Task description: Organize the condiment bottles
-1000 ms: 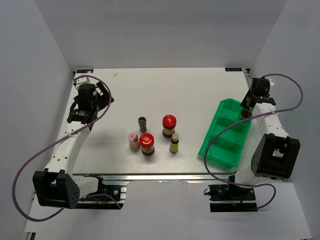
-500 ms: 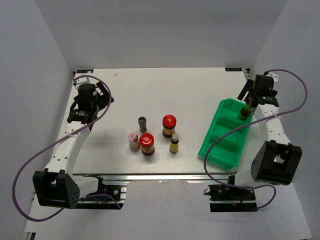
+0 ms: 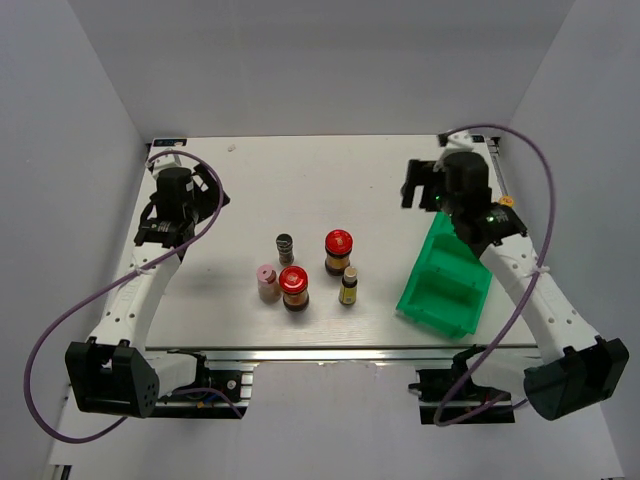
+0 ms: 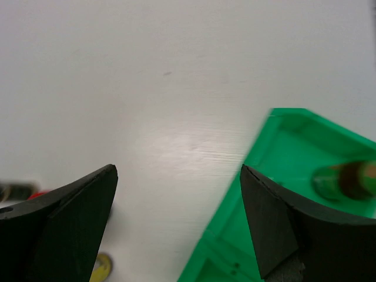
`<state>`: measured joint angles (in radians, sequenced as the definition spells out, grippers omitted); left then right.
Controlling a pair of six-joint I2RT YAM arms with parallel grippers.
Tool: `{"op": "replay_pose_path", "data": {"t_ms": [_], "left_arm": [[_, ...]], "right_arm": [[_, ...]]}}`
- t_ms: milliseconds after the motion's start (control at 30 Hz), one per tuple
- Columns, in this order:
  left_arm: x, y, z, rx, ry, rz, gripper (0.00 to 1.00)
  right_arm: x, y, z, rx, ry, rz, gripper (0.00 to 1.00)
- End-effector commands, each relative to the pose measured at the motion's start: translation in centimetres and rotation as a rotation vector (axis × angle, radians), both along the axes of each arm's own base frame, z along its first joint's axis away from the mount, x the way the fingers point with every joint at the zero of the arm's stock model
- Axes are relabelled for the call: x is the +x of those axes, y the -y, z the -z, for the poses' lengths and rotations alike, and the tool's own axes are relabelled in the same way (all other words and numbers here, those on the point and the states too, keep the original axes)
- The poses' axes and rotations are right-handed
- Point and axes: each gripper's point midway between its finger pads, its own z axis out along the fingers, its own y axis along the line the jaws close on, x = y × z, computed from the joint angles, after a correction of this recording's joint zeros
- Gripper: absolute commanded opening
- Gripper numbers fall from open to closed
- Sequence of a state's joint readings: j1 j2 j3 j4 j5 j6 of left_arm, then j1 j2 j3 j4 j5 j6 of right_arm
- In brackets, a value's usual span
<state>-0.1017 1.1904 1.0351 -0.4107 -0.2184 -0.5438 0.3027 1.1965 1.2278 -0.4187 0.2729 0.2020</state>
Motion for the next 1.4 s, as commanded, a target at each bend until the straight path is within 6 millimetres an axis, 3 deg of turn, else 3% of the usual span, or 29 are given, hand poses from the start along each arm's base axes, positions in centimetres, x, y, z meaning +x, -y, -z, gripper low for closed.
{"op": "replay_pose_path", "data": {"t_ms": [0,67,167,267,467,733,800,900,967,1067,1100,1233,1367], "left_arm": [[-0.1,0.3,0.4,-0.019,-0.009,0.012,0.98],[-0.1,0.2,0.5,-0.014,-0.013,0.006,0.98],[-0.1,0.2,0.7,-0.013,-0.018,0.004,0.98],[0.0,0.3,0.9,-0.021,-0.022,0.003,0.98],[-0.2,0.2,1.6,-0.019,-0.049,-0.001,0.98],[-0.5,-0.1,1.8,-0.008,-0.055,-0.015,0.98],[-0.6,-0.2,1.9,-0.007,-0.058,-0.017,0.98],[-0.6,-0.2,2.0,-0.006,-0.06,-0.016,0.98],[-0.5,-0.2,2.0,-0.003,-0.06,-0.014,0.98],[-0.7,-0.2,2.1,-0.001,-0.065,-0.015,0.98],[-0.6,-0.2,2.1,0.0,-0.062,-0.016,0.98],[-0.5,-0.3,2.3,0.003,-0.065,-0.02,0.98],[-0.5,-0.3,2.4,0.005,-0.076,-0.019,0.98]], "right_arm": [[-4.7,-6.8,2.4,0.047,-0.105,-0.329,0.89],[-7.8,-10.2,4.6,0.032,-0.159,-0.477,0.89],[-11.4,-13.5,6.5,-0.026,-0.208,-0.594,0.89],[-13.5,-15.4,8.1,-0.065,-0.243,-0.65,0.89],[-15.2,-17.0,12.3,-0.197,-0.324,-0.707,0.89],[-16.1,-19.4,14.4,-0.166,-0.357,-0.778,0.88],[-15.7,-19.4,14.6,-0.173,-0.355,-0.757,0.83],[-15.2,-19.2,14.9,-0.187,-0.357,-0.715,0.67],[-15.1,-19.0,15.1,-0.197,-0.367,-0.7,0.43],[-15.2,-19.1,14.8,-0.186,-0.364,-0.701,0.33],[-15.2,-19.1,14.5,-0.178,-0.356,-0.701,0.26],[-14.8,-19.3,13.0,-0.149,-0.318,-0.685,0.16],[-13.1,-16.8,11.0,-0.193,-0.268,-0.532,0.15]]}}
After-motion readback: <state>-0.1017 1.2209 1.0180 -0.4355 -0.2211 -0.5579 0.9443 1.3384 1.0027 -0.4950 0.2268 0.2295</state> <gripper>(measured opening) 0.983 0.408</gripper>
